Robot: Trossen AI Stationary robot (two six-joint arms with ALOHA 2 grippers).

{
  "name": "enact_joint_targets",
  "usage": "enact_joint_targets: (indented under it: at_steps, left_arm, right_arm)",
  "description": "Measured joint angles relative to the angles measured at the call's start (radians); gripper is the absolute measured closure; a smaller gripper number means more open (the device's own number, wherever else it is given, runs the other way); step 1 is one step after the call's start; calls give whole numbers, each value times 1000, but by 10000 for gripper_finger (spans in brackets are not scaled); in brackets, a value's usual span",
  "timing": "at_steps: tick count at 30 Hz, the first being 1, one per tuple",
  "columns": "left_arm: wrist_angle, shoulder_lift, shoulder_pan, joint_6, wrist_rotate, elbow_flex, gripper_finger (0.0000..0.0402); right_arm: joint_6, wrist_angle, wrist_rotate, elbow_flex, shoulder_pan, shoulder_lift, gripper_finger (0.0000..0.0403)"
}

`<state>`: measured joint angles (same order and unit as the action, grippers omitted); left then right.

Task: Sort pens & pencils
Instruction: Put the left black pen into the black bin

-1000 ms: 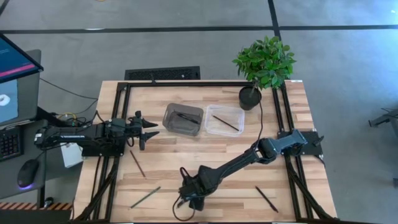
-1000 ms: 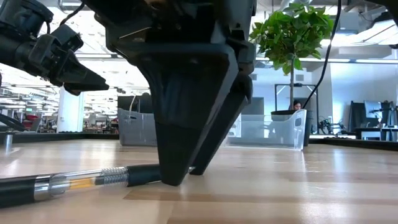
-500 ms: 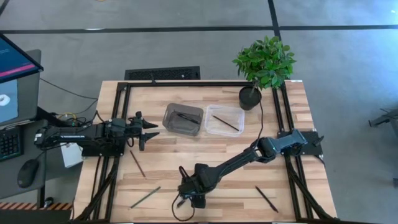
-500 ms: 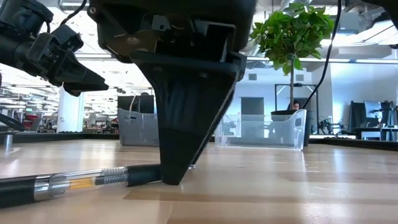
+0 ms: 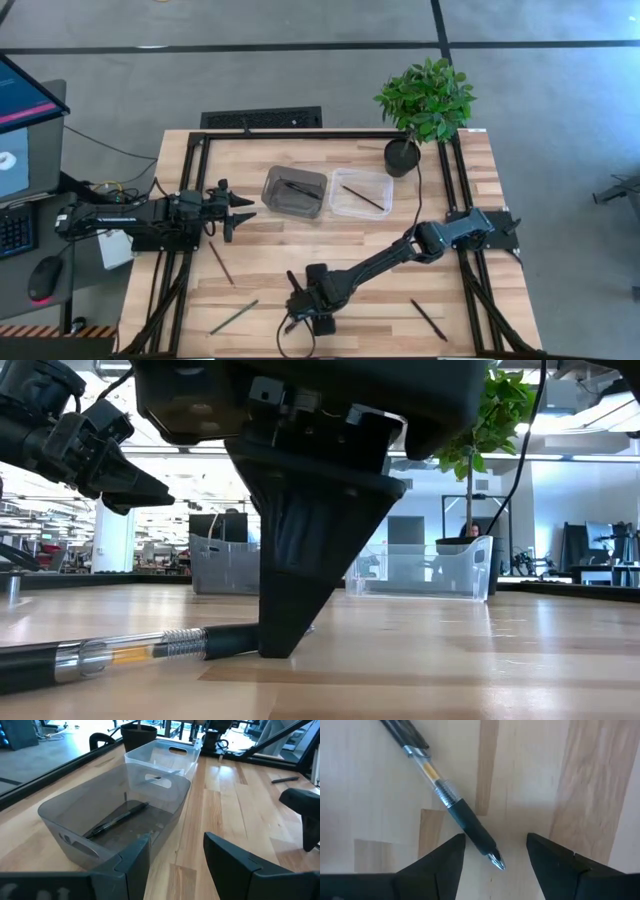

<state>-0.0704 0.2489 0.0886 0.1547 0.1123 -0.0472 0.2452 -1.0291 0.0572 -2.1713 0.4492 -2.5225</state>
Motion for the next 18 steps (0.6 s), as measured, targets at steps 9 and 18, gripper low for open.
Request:
enact_joint_targets:
  at_steps: [9, 18]
  left_arm:
    - [0, 0, 0, 0, 0, 0, 228]
    - [0, 0, 0, 0, 0, 0, 228]
  right_arm:
    - [-168, 14, 7, -1, 20, 0, 159]
    - [-169, 0, -105, -1, 15, -1, 159]
